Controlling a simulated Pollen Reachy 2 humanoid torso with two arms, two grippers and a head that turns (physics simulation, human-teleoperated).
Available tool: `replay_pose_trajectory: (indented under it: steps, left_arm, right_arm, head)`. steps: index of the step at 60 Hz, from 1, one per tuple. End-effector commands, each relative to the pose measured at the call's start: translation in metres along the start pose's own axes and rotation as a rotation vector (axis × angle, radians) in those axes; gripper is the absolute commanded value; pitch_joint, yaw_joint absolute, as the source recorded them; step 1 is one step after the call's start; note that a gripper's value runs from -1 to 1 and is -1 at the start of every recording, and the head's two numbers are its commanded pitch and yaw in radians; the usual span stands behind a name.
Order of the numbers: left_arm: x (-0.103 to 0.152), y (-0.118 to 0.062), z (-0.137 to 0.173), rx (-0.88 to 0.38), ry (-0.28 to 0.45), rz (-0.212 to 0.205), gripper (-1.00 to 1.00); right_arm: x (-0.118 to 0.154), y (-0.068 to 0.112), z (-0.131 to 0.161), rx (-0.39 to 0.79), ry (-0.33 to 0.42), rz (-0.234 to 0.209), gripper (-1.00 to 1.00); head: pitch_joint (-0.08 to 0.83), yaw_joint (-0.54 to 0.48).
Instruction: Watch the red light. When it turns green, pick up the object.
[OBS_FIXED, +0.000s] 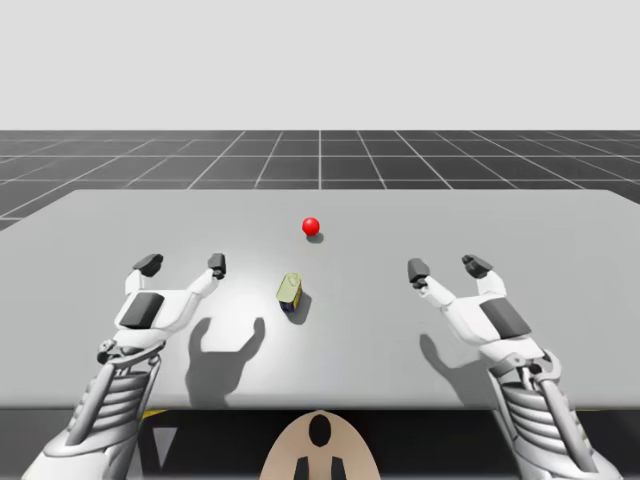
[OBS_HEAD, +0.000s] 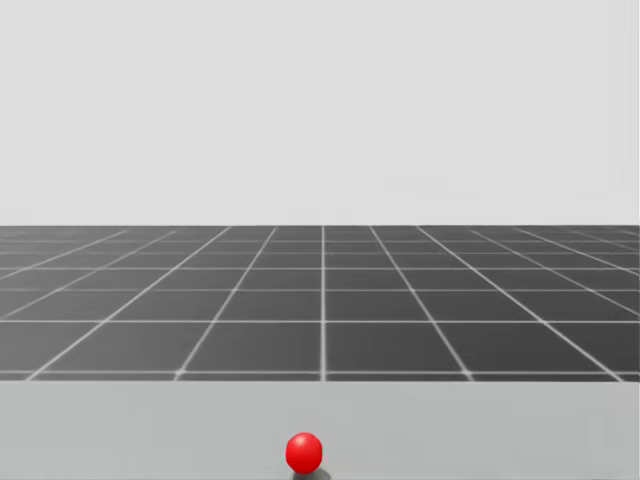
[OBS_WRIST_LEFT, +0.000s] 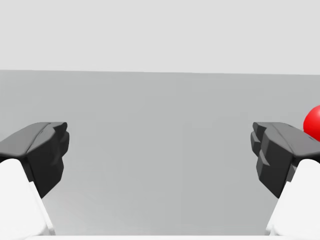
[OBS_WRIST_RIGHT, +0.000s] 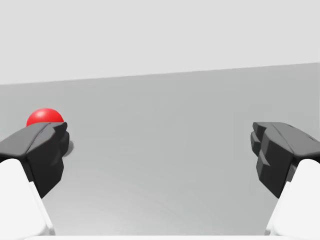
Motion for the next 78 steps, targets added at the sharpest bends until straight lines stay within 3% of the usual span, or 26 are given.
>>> replay_pose_trajectory:
  steps: [1,14,40,49,78]
  left_arm:
    - [-0.0022,-0.0026,0.0021,0.017,-0.001,0.015,-1.00]
    - [-0.0028,-0.0020,0.0023,0.025,-0.003,0.007,-1.00]
    - [-0.0032,-0.0031,0.0010,0.034,-0.025,-0.022,-1.00]
    - [-0.0034,-0.0041,0.0011,0.029,-0.023,-0.028,-1.00]
    - [-0.0034,-0.0059,0.0027,0.024,-0.020,-0.030,-1.00]
  right_arm:
    - [-0.0009,0.0042,0.0037,-0.021,-0.023,-0.057,-1.00]
    - [0.0014,0.0047,0.0035,-0.012,-0.013,-0.037,-1.00]
    - [-0.0023,0.0036,0.0004,-0.034,-0.017,-0.019,-1.00]
    - [-0.0029,0.0043,0.0004,-0.030,-0.015,-0.014,-1.00]
    - [-0.0021,0.0057,0.0016,-0.027,-0.023,-0.010,-1.00]
  head:
    - [0.008,0.01]
    - [0.072,0.00]
    - [0.388,0.03]
    - [0.454,0.04]
    - [0.443,0.04]
